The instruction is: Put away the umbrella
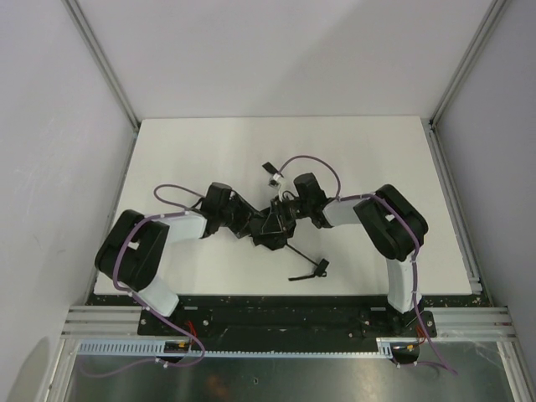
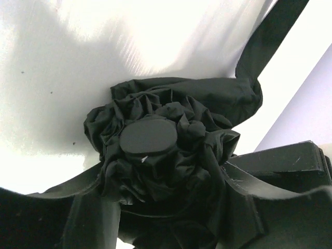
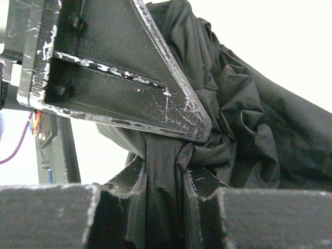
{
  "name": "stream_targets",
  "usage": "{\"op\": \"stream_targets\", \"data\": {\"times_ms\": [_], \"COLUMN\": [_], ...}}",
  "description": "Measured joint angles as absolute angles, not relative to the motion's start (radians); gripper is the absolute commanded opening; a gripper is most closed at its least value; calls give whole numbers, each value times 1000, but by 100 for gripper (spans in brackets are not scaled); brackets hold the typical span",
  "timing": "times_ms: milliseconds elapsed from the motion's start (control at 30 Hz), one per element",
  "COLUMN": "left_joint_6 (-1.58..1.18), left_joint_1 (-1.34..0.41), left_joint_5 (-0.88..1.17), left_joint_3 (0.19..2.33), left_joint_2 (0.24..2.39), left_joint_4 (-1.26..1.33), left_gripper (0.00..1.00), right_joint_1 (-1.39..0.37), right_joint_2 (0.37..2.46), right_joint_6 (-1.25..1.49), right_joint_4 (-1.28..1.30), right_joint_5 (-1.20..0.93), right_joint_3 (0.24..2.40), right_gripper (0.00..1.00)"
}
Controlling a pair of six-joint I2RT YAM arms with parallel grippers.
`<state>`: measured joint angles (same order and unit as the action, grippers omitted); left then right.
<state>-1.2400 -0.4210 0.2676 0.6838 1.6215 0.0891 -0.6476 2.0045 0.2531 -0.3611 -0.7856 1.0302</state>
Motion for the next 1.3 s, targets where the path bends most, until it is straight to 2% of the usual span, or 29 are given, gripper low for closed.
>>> {"op": "stream_targets", "data": {"times_ms": [67,100,200,300,333,367,433,633,767,867,1033,1133,1200,1300], "left_joint_6": [-1247,-1250,-1255,-1252,-1251,-1251,-1250,-1251,-1253,-1257,-1257,-1257,-1252,-1248], "left_joint_1": [-426,-428,-432,-435,-437,-437,-437,-439,-439,-440,-438,-436,-435,-435], "left_joint_5": [265,265,260,257,257,257,256,258,258,258,257,242,228,213], "left_joint_3": [683,683,681,678,676,673,668,653,648,647,646,646,645,643], "left_joint_2": [1621,1622,1622,1622,1622,1623,1625,1629,1629,1629,1629,1629,1629,1624], "left_joint_4": [85,83,80,85,92,99,119,163,175,177,178,187,184,179], "left_gripper": [36,32,18,12,11,10,9,7,7,7,9,12,22,48], "right_joint_1": [-646,-646,-646,-651,-657,-669,-707,-863,-960,-1022,-1069,-1065,-1059,-1040], "right_joint_2": [2005,2005,2004,1983,1963,1938,1877,1779,1786,1842,1943,1963,1968,1963], "right_joint_6": [262,263,262,255,249,242,216,116,64,27,-6,2,6,7], "right_joint_4": [-363,-363,-354,-319,-289,-255,-175,73,155,186,199,201,199,174], "right_joint_5": [-803,-809,-813,-791,-770,-737,-637,-237,4,171,374,403,395,347], "right_joint_3": [1025,1022,1020,1020,1020,1020,1021,1074,1112,1162,1230,1248,1250,1235], "right_gripper": [0,4,37,70,85,92,98,99,97,85,45,14,4,0]}}
